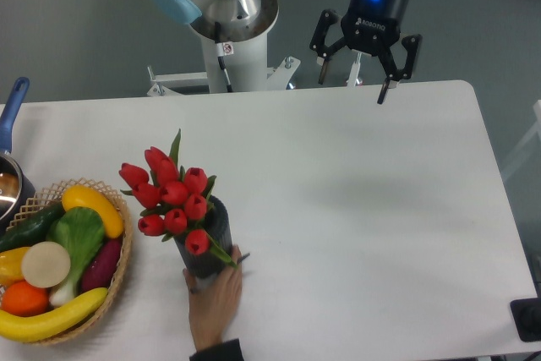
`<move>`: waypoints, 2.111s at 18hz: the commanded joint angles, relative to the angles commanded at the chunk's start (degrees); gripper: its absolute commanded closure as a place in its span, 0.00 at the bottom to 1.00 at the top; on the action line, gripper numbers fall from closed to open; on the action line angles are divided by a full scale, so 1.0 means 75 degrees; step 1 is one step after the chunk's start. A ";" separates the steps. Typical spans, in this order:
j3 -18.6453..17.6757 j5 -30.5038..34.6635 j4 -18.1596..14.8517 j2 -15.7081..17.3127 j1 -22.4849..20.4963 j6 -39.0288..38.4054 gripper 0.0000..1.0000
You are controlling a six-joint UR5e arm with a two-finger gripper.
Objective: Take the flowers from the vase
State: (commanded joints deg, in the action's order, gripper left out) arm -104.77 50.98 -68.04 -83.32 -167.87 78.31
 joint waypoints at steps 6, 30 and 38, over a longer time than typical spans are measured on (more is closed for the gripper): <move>-0.0269 -0.0328 0.0798 -0.0176 0.0163 -0.0047 0.00; -0.0269 -0.1946 0.0974 -0.1921 0.1909 0.0282 0.00; -0.0527 -0.2168 0.0997 -0.2074 0.2192 0.0316 0.00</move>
State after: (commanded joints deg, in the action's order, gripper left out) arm -108.72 34.72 -60.56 -98.87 -151.44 80.68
